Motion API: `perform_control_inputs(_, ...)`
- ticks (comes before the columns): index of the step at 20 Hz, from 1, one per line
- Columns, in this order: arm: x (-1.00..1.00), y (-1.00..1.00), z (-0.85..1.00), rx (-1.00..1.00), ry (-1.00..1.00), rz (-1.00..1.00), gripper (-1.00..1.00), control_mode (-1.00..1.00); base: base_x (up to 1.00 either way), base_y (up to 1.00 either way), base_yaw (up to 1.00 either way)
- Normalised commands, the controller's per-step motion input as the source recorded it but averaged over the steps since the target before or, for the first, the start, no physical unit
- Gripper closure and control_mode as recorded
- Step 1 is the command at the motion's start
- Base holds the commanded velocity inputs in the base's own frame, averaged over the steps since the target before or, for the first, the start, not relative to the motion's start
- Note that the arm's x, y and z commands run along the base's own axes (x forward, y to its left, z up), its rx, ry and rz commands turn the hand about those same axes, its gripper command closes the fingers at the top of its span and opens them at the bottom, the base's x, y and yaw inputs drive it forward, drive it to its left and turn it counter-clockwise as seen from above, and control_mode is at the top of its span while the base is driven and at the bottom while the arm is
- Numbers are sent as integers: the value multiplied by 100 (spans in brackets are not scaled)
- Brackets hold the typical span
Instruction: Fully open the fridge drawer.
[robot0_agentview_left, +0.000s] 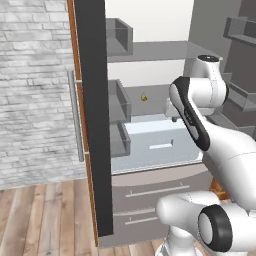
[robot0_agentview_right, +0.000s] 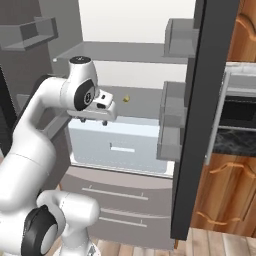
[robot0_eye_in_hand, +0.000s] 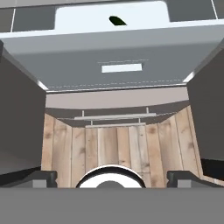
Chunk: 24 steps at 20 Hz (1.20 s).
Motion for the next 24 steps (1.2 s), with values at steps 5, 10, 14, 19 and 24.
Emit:
perform_control_inputs(5, 0, -1, 0, 0, 0, 0, -100, -100, -10, -3, 0)
perform_control_inputs(10, 0, 0, 0, 0, 0, 0, -100, -100, 0, 0, 0)
perform_control_inputs(14, 7, 0, 0, 0, 0, 0, -100, -100, 0, 0, 0)
perform_control_inputs(19, 28, 0, -3, 0, 0, 0, -100, -100, 0, 0, 0)
perform_control_inputs(24, 28, 0, -10, 0, 0, 0, -100, -100, 0, 0, 0)
